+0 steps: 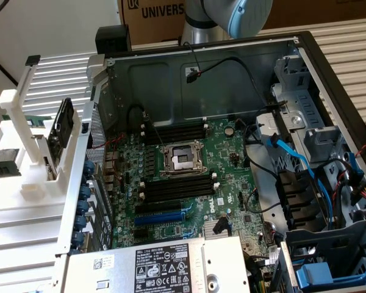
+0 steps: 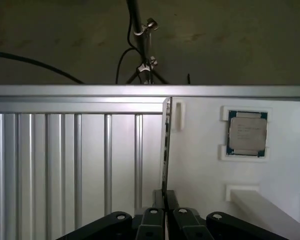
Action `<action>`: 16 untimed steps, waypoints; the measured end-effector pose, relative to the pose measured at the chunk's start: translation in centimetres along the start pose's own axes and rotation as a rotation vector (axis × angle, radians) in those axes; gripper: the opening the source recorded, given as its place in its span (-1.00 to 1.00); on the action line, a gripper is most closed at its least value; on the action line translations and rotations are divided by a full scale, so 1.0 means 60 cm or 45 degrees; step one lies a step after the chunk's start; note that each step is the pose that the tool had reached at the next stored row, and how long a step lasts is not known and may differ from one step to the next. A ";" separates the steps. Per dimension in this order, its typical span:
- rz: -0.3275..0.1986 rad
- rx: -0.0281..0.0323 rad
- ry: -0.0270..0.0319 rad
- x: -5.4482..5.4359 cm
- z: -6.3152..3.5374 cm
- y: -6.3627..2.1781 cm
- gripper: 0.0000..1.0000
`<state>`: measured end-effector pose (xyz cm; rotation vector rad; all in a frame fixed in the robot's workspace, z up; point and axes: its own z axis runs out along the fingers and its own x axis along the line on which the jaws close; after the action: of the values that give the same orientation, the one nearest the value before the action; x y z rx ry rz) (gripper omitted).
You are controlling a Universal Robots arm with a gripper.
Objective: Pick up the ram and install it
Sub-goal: 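Pick up the ram and move it above insertion slot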
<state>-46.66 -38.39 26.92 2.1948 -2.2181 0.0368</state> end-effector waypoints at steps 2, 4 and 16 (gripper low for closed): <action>0.000 0.0004 0.0007 0.001 -0.008 0.000 -0.73; 0.000 0.0010 0.0008 0.002 -0.015 0.000 -0.73; 0.001 0.0027 0.0091 0.019 -0.040 -0.017 -0.73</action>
<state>-45.63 -39.44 29.35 2.1914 -2.2162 0.0470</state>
